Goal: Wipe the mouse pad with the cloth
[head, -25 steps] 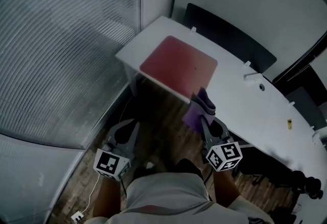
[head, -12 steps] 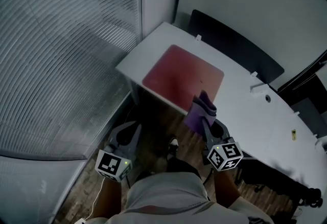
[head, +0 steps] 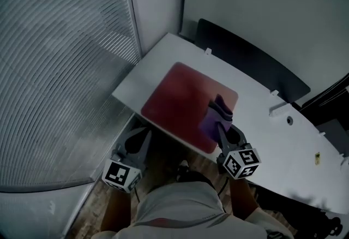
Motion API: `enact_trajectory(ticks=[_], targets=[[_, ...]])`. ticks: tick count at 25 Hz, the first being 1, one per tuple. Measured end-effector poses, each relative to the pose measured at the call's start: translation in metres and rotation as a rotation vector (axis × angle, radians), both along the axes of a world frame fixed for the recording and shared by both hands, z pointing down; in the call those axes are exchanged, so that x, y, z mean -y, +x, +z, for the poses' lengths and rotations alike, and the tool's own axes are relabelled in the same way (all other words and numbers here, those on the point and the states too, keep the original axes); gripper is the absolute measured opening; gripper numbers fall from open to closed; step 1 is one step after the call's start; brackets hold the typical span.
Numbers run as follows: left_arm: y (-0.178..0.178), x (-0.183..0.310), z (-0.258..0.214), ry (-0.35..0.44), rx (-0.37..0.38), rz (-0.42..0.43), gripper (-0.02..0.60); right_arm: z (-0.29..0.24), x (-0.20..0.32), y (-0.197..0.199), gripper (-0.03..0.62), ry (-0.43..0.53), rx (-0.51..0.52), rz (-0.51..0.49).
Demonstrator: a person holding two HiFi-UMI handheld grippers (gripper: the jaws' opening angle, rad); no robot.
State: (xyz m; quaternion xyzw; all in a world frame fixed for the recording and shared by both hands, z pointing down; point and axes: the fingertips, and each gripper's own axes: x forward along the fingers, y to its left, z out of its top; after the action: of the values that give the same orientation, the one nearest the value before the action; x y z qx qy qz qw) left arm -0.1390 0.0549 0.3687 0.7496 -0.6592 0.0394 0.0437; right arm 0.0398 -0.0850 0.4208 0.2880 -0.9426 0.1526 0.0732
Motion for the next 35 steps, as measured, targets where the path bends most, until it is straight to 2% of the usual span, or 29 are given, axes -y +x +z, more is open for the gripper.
enact_trajectory(ticks=[7,12,15,20,25,30,35], targets=[[-0.005,0.106,0.022,-0.003,-0.019,0.028,0.003,0.023,0.094,-0.002,0.054,-0.013,-0.017,0.028],[-0.014,0.161,0.052,-0.016,-0.05,0.09,0.003,0.053,0.129,-0.002,0.054,-0.042,-0.035,0.085],[-0.018,0.191,0.063,-0.029,-0.056,0.156,0.003,0.064,0.142,0.0,0.054,-0.067,-0.051,0.142],[-0.038,0.238,0.047,-0.058,-0.047,0.26,0.003,0.059,0.168,-0.018,0.054,-0.131,-0.065,0.215],[-0.097,0.266,0.056,-0.068,-0.051,0.32,0.003,0.077,0.188,-0.087,0.054,-0.214,-0.053,0.229],[-0.152,0.272,0.071,-0.095,-0.084,0.344,0.003,0.099,0.212,-0.186,0.054,-0.298,-0.046,0.151],[-0.186,0.267,0.092,-0.135,-0.114,0.351,0.003,0.137,0.238,-0.278,0.054,-0.406,-0.04,0.083]])
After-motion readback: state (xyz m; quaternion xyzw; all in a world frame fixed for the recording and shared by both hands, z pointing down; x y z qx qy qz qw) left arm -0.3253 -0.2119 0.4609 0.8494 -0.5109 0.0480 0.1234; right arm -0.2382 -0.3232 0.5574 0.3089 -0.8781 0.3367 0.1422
